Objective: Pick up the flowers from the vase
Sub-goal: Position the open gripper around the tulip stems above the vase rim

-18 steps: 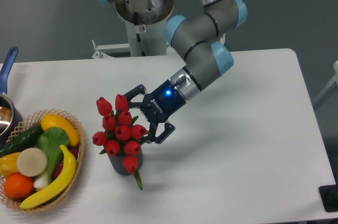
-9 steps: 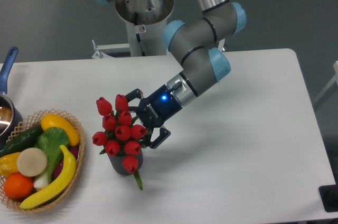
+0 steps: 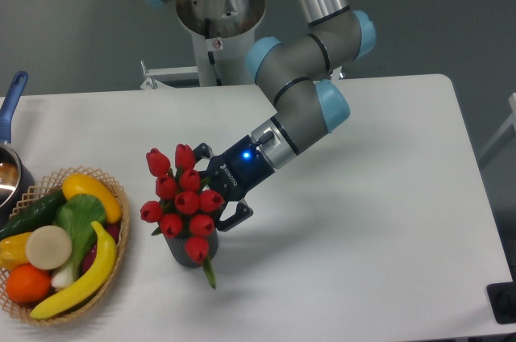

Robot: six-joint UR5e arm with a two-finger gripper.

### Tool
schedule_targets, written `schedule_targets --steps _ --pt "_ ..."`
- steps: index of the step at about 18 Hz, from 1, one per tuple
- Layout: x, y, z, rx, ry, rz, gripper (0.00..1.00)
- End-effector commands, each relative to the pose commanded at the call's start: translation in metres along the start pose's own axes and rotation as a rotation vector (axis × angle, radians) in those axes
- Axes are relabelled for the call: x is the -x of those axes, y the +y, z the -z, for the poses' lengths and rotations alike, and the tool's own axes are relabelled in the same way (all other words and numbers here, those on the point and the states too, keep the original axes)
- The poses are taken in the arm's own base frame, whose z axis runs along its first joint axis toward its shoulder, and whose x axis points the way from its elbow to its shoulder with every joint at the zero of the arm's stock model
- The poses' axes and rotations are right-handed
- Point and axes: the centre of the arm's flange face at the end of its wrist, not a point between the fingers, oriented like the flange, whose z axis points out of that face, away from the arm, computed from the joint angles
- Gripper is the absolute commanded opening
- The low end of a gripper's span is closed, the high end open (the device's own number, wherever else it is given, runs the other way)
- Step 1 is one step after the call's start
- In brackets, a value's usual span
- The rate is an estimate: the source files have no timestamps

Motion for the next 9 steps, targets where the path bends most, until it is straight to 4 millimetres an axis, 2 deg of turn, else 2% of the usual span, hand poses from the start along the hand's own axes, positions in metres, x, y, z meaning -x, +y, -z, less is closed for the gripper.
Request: schedule_targets --steps 9 --pt "-0.0007 0.0006 0.0044 -0.001 -0.007 0.013 0.55"
